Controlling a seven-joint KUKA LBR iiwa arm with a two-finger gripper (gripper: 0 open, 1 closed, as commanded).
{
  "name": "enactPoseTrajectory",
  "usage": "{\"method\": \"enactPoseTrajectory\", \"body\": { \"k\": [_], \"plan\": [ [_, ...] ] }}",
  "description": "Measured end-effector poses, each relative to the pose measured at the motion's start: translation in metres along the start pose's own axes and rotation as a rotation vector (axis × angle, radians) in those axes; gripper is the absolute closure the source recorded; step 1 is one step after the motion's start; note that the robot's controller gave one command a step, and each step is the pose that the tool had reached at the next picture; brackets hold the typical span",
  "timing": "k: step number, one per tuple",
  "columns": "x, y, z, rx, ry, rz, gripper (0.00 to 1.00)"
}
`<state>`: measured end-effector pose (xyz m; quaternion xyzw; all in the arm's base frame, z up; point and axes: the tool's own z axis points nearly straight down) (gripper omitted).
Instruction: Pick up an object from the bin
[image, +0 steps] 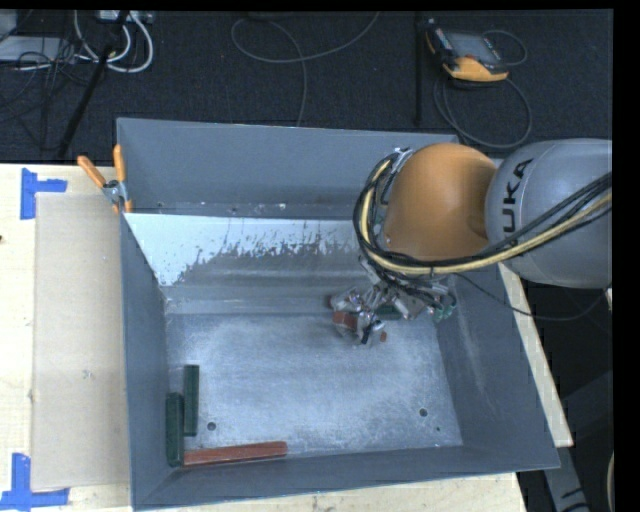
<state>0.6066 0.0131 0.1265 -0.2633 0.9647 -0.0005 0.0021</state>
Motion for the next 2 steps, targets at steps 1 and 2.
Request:
{"method": "enactPoseTrajectory", "body": {
  "k": [1,2],
  "plan": [
    [0.012,-0.003,-0.232,0.003,-0.006,0.005,1.00],
    [0.031,0.008,-0.095,-0.009,0.009,-0.175,1.00]
  ]
}}
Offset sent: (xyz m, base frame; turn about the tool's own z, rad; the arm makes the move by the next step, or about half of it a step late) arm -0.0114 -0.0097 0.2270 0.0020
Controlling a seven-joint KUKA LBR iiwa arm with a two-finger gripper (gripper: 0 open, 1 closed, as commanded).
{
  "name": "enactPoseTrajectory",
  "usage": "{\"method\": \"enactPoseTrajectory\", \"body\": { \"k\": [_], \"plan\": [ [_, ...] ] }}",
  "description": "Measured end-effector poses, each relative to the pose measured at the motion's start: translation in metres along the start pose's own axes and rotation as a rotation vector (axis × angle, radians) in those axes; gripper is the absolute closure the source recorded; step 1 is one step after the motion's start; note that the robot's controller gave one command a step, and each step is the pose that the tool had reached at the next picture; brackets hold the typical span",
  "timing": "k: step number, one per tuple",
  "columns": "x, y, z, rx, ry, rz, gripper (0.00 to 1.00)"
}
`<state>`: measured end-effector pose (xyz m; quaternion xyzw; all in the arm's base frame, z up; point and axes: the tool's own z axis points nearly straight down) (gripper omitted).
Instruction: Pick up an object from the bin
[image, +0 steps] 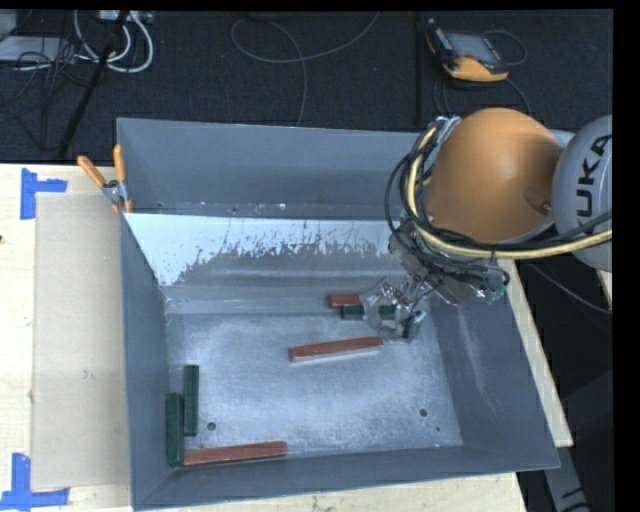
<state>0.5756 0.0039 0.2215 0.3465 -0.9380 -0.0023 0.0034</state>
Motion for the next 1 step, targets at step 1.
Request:
{"method": "enactPoseTrajectory", "body": {
  "k": [1],
  "plan": [
    [-0.0006,-0.0017,-0.0039,0.005,-0.005,0.005,0.00]
  ]
}}
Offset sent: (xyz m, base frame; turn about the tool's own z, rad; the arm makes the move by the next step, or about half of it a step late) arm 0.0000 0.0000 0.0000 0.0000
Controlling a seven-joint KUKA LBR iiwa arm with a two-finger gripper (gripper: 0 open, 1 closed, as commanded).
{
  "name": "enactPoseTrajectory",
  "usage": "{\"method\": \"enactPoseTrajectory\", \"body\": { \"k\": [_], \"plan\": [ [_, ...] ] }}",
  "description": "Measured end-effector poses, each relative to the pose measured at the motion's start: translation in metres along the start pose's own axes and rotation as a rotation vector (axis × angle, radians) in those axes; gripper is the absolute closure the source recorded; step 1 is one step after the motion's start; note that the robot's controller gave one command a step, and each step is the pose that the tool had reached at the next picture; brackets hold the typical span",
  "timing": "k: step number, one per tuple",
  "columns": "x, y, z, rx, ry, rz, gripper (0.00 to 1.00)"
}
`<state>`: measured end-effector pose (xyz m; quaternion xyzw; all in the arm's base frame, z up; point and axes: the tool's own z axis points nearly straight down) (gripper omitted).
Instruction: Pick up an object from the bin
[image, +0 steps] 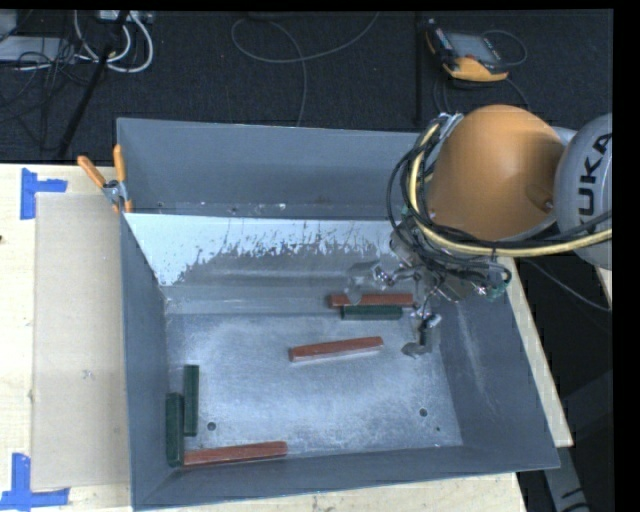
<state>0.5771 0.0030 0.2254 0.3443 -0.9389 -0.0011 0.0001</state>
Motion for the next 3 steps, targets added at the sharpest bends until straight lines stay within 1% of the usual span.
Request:
{"method": "enactPoseTrajectory", "body": {
  "k": [1,2,3],
  "plan": [
    [-0.009,0.023,0.104,-0.005,0.006,0.075,0.00],
    [-0.065,0.015,0.159,-0.001,-0.001,0.083,0.00],
    [-0.064,0.014,0.156,0.001,0.000,0.087,1.00]
  ]
}}
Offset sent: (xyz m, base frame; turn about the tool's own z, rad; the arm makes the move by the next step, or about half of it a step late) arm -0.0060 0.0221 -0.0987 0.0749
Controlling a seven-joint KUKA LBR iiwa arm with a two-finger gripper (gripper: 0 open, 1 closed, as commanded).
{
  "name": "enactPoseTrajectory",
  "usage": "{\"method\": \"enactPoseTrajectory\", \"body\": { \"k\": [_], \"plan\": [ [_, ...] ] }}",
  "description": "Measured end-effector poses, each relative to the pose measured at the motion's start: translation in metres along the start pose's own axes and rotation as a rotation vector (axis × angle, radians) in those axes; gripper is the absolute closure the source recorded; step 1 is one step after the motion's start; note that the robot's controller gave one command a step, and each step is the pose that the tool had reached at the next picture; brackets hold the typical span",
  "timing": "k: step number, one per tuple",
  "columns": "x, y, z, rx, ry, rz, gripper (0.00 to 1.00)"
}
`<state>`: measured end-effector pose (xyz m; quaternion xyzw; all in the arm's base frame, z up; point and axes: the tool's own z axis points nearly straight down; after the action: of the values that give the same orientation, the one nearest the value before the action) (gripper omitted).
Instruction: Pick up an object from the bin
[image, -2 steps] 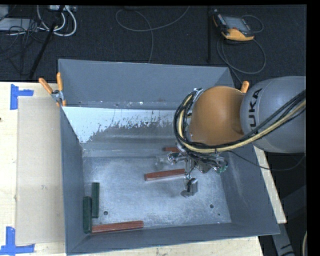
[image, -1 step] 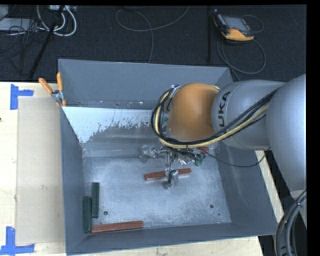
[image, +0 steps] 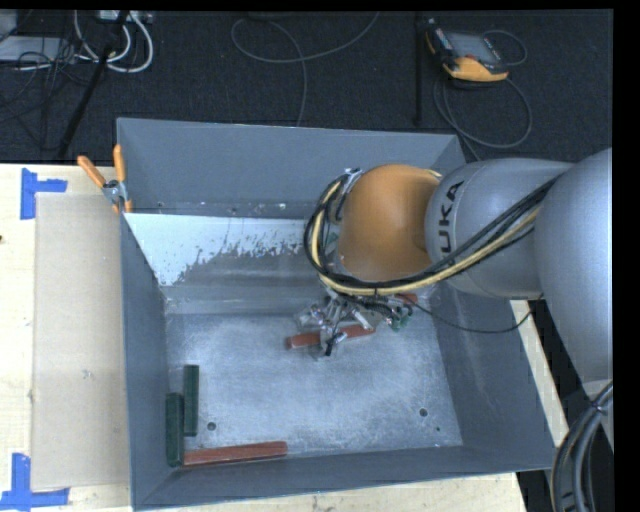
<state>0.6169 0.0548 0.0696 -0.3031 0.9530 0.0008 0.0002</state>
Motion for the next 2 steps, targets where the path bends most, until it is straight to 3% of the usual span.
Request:
{"method": "enactPoseTrajectory", "body": {
  "k": [1,2],
  "plan": [
    [0.0001,-0.0004,0.0000,0.000,-0.001,0.001,0.00],
    [0.0003,-0.0006,0.0000,0.000,-0.001,0.003,1.00]
  ]
}}
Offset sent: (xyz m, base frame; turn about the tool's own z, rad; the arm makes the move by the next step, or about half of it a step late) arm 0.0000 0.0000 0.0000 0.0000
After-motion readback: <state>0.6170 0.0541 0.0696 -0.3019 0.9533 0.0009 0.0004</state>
